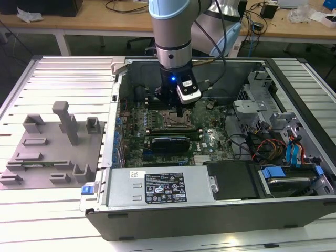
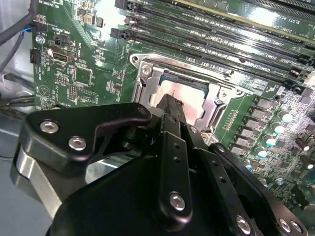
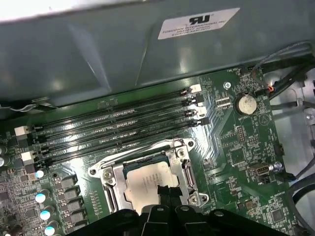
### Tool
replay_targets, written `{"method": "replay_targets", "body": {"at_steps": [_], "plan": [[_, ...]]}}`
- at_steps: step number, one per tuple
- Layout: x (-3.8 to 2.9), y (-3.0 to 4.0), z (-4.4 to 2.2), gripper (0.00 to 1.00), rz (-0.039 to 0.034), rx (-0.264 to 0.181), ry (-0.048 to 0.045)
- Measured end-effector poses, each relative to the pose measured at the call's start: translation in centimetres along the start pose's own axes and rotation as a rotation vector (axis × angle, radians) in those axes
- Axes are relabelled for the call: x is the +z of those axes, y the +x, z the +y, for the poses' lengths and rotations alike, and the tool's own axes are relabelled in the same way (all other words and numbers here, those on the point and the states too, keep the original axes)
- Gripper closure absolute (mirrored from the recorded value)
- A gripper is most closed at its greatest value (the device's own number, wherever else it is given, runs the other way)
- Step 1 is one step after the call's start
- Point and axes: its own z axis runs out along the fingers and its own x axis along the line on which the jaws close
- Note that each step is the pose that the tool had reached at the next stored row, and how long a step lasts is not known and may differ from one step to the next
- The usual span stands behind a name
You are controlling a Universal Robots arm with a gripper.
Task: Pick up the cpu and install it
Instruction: 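Install the first cpu locking lever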
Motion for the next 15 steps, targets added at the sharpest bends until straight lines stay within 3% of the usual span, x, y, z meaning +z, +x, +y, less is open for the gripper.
{"method": "replay_targets", "body": {"at_steps": [3,4,5,7,8,9,11,13,15], "plan": [[0.0,0.0,-0.01,0.89,0.0034,0.0,0.001],[0.01,-0.01,-0.01,0.89,0.0158,0.0,0.0041],[0.03,-0.03,0.0,0.89,0.0295,-0.001,0.0073],[0.06,-0.08,0.0,0.89,0.0741,-0.001,0.0185],[0.08,-0.11,0.0,0.89,0.1004,-0.002,0.0247],[0.07,-0.11,-0.01,0.89,0.1074,-0.002,0.0266],[0.08,-0.11,-0.01,0.89,0.111,-0.002,0.0274],[0.08,-0.1,0.0,0.89,0.1116,-0.009,0.0267],[0.12,-0.1,0.0,0.89,0.112,-0.047,0.0222]]}}
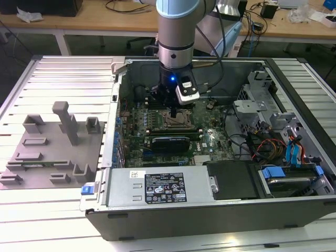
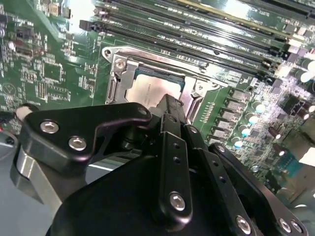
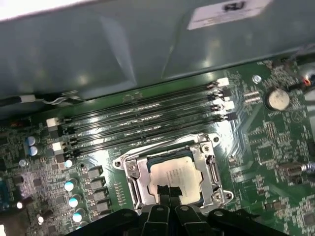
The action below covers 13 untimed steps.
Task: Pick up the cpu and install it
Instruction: 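Install the first cpu locking lever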
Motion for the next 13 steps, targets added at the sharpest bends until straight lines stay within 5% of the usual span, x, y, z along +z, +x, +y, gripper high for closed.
{"method": "replay_targets", "body": {"at_steps": [8,13], "plan": [[0.24,-0.17,0.03,0.89,0.0001,-0.182,-0.0098],[0.29,-1.08,0.21,0.89,0.0017,-0.201,-0.0109]]}}
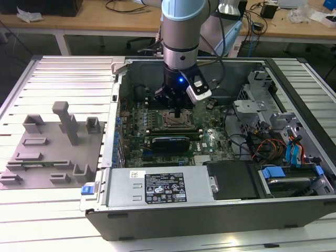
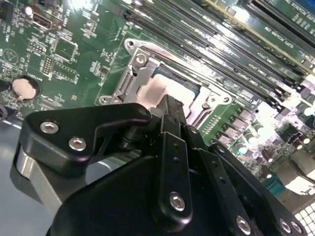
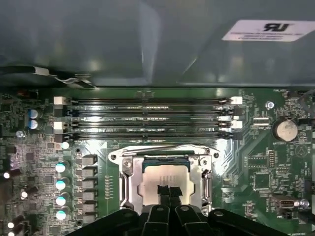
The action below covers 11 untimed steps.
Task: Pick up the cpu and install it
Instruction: 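Install the first cpu locking lever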
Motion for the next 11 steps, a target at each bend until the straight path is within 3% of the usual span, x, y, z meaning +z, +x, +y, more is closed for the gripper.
{"method": "replay_targets", "body": {"at_steps": [4,11], "plan": [[-0.46,-0.08,0.01,0.89,0.0004,0.0,0.0004],[-2.89,-0.22,0.0,0.89,0.0004,0.0,0.001]]}}
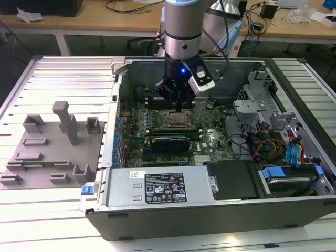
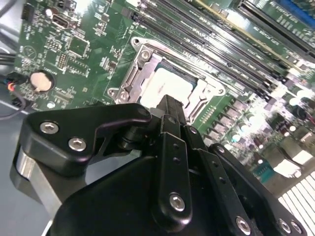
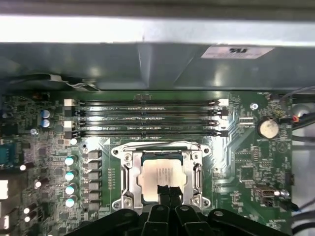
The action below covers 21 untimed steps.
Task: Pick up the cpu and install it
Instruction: 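Install the first cpu locking lever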
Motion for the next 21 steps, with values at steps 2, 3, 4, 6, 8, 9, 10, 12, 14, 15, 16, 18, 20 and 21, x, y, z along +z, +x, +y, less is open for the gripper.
{"method": "replay_targets", "body": {"at_steps": [2,3,4,6,8,9,10,12,14,15,16,18,20,21], "plan": [[-0.27,-0.02,0.0,0.89,0.0,0.0,0.0005],[-0.26,-0.02,0.0,0.89,-0.0001,0.0,0.0004],[-0.27,-0.02,0.0,0.89,-0.0001,0.0,0.0006],[-0.27,-0.02,0.0,0.89,0.0,0.0,0.0009],[-0.27,-0.01,-0.03,0.89,0.0,0.0,0.001],[-0.28,-0.02,-0.08,0.89,0.0001,0.0,0.0011],[-0.27,-0.02,-0.16,0.89,0.0001,0.0,0.0009],[-0.27,-0.02,-0.37,0.89,0.0005,0.001,0.0011],[-0.27,-0.02,-0.49,0.89,0.002,0.004,0.0025],[-0.27,-0.03,-0.6,0.89,0.0033,0.006,0.0045],[-0.27,-0.03,-0.68,0.89,0.0039,0.007,0.005],[-0.27,-0.03,-0.84,0.89,0.0043,0.008,0.0053],[-0.27,-0.03,-0.84,0.89,0.0044,0.008,0.0054],[-0.27,-0.03,-0.86,0.89,0.0044,0.008,0.0054]]}}
